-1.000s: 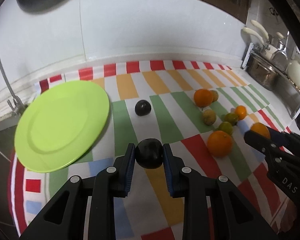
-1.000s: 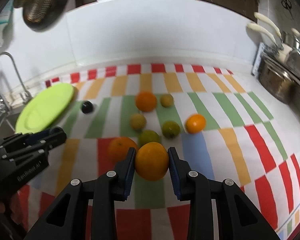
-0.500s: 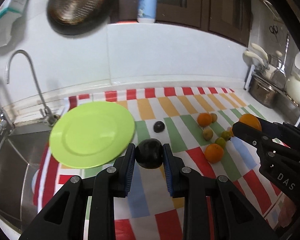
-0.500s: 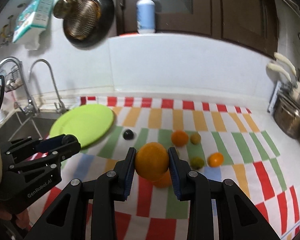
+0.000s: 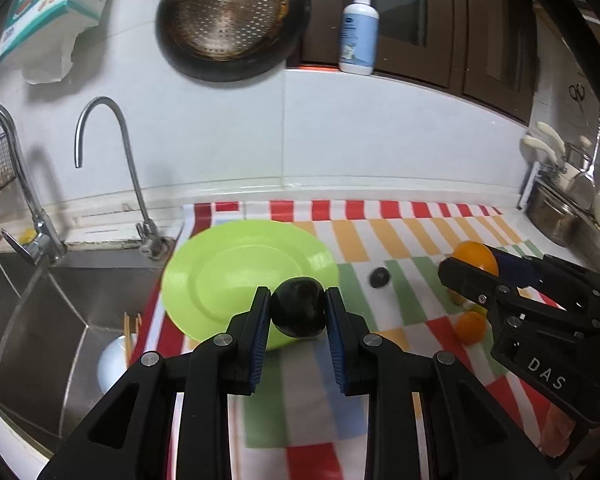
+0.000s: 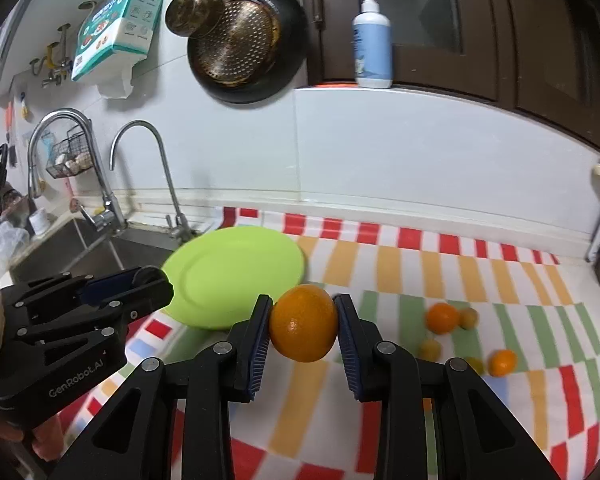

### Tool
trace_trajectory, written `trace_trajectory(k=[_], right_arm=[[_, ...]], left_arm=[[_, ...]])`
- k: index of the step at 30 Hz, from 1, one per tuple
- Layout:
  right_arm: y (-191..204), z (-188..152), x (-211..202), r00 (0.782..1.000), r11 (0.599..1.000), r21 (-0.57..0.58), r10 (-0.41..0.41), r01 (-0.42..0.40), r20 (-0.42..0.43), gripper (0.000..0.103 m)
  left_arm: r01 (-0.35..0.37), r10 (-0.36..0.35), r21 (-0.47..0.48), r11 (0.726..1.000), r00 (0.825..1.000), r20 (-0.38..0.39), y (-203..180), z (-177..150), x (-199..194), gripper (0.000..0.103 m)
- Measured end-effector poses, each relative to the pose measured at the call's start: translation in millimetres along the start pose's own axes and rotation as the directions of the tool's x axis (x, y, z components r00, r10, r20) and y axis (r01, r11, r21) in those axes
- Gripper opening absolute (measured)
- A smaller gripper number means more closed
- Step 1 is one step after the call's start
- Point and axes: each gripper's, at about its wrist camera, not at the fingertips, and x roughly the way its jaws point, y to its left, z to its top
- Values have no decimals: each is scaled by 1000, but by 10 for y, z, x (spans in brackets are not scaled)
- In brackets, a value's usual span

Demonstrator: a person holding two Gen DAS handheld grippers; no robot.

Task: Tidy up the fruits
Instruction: 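Carry the plum in the left gripper and orange in the right gripper to the green plate, then open the left gripper over the plate while the right gripper releases the orange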

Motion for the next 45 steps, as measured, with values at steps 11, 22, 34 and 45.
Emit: trace_trajectory(k=[11,22,34,45], right_arm=[[217,415,543,997,998,18,64,-63,-40,33],[346,540,1404,980,993,75,101,-90,-169,33],[400,494,2200,952,995,60,93,-79,-293,33],[280,418,2319,943,991,115,102,-69,-317,42]], left_arm=[[-27,28,15,1000,999,-16,310,200,266,27],[-47,46,-6,999,995,-87,644,304,840,27],[-50,47,-10,999,983,-179,879,285,1512,27],[-68,69,11,998,978,-195,850,283,1631,37]])
